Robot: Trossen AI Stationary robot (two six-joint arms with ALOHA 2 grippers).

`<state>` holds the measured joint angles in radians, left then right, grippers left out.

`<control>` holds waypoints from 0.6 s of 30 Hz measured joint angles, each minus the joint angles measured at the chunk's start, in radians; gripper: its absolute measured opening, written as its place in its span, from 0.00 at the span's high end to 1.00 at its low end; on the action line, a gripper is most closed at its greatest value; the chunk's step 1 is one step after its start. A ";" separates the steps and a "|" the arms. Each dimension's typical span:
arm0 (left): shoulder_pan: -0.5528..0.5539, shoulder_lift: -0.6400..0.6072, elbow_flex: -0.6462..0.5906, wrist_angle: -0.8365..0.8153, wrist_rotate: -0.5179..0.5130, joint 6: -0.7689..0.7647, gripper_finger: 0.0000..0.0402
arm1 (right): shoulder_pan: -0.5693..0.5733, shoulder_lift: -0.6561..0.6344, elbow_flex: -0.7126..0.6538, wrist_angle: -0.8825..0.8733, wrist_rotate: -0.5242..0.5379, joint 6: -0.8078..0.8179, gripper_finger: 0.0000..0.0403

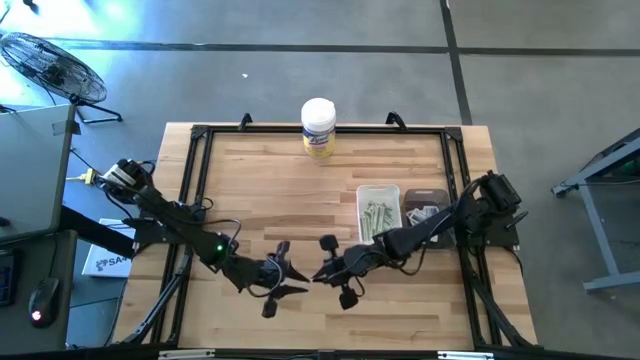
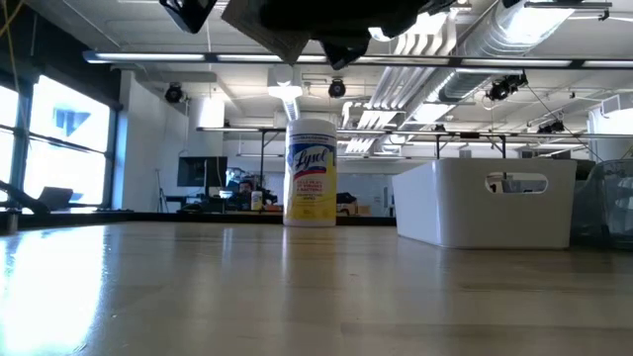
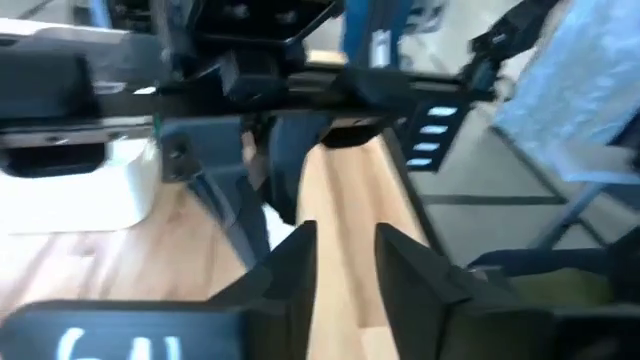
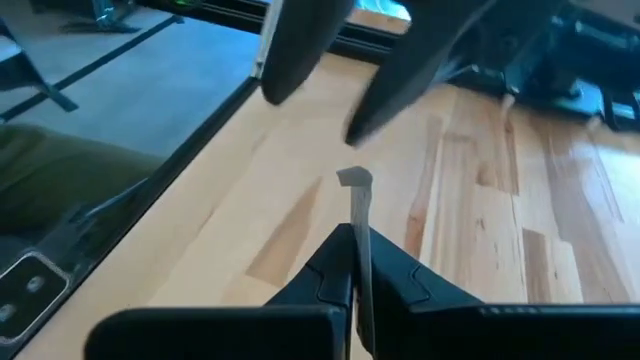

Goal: Pick & Place First Aid Supplies
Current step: Put the blue alcohol pad into the black bin

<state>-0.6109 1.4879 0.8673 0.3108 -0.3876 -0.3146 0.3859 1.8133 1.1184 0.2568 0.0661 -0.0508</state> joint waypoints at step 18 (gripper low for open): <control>0.001 0.068 0.000 -0.086 -0.306 -0.002 0.62 | -0.021 0.000 -0.002 -0.029 0.043 0.078 1.00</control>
<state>-0.6094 1.5562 0.8673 0.2245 -0.6936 -0.3164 0.3645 1.8133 1.1164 0.2279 0.1094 0.0269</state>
